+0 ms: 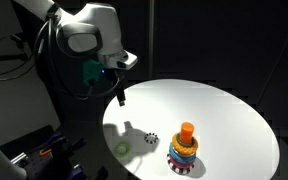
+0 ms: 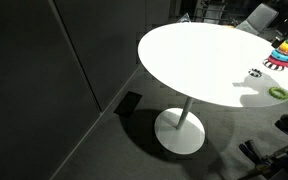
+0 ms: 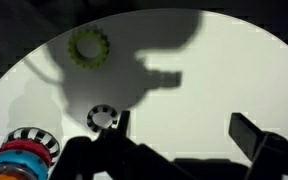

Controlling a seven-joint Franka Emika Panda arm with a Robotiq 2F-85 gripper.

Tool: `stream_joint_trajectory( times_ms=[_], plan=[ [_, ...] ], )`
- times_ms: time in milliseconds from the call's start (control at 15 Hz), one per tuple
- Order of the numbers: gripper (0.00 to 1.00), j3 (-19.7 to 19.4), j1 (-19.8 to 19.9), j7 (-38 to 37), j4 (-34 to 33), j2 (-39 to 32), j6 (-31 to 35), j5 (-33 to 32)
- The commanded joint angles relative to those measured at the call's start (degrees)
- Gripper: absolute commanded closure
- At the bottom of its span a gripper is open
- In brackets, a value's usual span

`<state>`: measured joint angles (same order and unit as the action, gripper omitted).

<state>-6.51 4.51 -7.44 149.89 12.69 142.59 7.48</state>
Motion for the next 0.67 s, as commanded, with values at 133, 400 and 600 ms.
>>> stream_joint_trajectory(
  times_ms=[133,400,600],
  plan=[
    [0.0,0.18,1.09,-0.55,-2.04,-0.38,-1.39,-0.18],
    [0.0,-0.64,2.69,-1.3,-5.73,-1.03,-2.41,-0.3],
    [0.0,-1.72,4.28,-1.37,-9.51,-2.57,-4.07,-0.12]
  ],
)
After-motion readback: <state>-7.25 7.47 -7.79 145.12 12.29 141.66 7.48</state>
